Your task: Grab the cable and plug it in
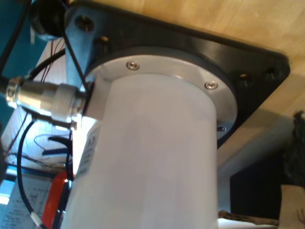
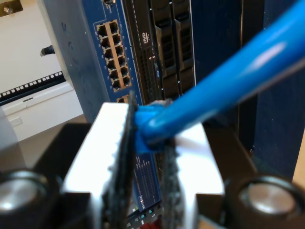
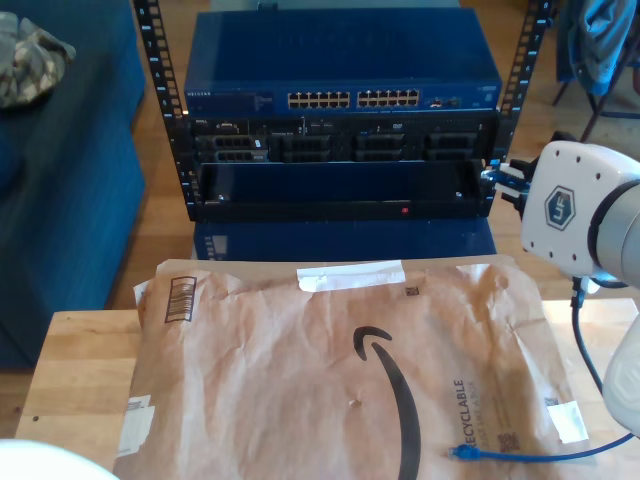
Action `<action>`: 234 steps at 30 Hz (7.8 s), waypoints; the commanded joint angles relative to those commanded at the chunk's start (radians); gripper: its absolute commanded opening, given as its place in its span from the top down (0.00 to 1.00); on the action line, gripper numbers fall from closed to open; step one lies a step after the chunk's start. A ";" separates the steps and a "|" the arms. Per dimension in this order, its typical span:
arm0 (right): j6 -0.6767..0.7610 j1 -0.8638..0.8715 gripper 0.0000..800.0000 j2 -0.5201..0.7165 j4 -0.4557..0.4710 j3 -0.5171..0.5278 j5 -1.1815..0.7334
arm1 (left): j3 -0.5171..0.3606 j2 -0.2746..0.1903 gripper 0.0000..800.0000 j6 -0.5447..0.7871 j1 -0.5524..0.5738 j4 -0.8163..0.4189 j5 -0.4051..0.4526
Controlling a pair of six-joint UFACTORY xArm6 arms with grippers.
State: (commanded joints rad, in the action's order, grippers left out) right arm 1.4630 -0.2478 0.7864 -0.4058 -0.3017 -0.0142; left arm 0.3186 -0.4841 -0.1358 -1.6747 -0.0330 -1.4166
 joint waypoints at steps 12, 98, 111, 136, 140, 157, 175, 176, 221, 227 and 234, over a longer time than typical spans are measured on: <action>-0.002 0.002 0.99 -0.003 0.005 0.000 0.000 | -0.133 -0.015 0.00 0.233 -0.124 0.035 0.239; -0.002 -0.203 1.00 -0.652 0.066 -0.196 0.736 | -0.169 0.089 0.00 0.376 -0.180 0.146 0.348; 0.092 -0.209 1.00 -0.987 0.057 -0.374 1.117 | -0.169 0.089 0.00 0.376 -0.180 0.146 0.348; -0.005 -0.269 1.00 -1.249 -0.173 -0.598 1.237 | -0.169 0.089 0.00 0.377 -0.180 0.146 0.348; -0.037 -0.281 1.00 -1.274 -0.222 -0.620 1.254 | -0.169 0.089 0.00 0.376 -0.180 0.144 0.348; -0.167 -0.272 1.00 -1.424 -0.315 -0.827 1.267 | -0.169 0.089 0.00 0.376 -0.180 0.146 0.348; -0.186 -0.238 1.00 -1.471 -0.313 -0.881 1.264 | -0.169 0.089 0.00 0.376 -0.180 0.146 0.348; -0.187 -0.238 1.00 -1.476 -0.311 -0.882 1.264 | -0.169 0.089 0.00 0.377 -0.180 0.146 0.348; -0.180 -0.212 1.00 -1.534 -0.311 -0.945 1.290 | -0.169 0.089 0.00 0.376 -0.180 0.146 0.348; -0.180 -0.209 1.00 -1.533 -0.311 -0.945 1.287 | -0.169 0.089 0.00 0.376 -0.180 0.146 0.348; -0.180 -0.210 1.00 -1.531 -0.311 -0.947 1.284 | -0.169 0.089 0.00 0.376 -0.180 0.146 0.348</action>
State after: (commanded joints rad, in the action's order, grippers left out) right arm 1.2835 -0.4580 -0.7449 -0.7173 -1.2484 1.2701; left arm 0.1498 -0.3951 0.2401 -1.8543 0.1128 -1.0683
